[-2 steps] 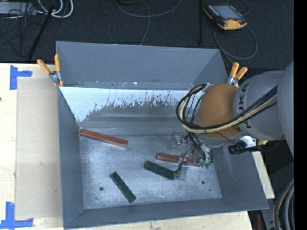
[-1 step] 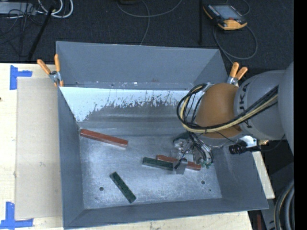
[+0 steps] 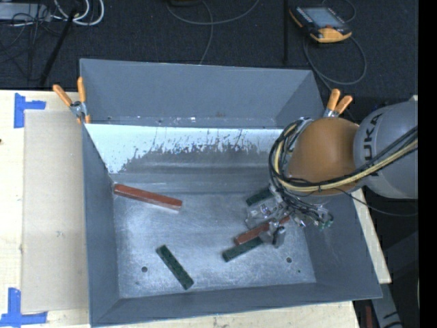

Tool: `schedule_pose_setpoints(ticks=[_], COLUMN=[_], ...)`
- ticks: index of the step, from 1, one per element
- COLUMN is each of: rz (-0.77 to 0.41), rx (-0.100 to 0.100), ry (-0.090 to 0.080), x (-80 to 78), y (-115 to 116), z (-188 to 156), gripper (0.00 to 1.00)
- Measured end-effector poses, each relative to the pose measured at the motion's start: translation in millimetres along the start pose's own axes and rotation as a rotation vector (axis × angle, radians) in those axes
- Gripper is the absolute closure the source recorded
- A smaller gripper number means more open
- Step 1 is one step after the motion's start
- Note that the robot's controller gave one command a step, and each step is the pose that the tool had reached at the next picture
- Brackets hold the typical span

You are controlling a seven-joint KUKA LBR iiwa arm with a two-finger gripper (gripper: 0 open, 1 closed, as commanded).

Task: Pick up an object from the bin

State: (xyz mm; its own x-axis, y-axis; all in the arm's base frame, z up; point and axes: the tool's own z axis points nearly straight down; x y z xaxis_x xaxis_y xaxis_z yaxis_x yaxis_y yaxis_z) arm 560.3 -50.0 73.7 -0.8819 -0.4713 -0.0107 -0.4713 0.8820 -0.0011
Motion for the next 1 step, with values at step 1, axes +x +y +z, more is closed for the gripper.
schedule_pose_setpoints(ticks=[1], rz=[0.002], rx=[-0.001], ry=[0.007], x=[2.9], y=[-0.4], z=[3.2], gripper=[0.0])
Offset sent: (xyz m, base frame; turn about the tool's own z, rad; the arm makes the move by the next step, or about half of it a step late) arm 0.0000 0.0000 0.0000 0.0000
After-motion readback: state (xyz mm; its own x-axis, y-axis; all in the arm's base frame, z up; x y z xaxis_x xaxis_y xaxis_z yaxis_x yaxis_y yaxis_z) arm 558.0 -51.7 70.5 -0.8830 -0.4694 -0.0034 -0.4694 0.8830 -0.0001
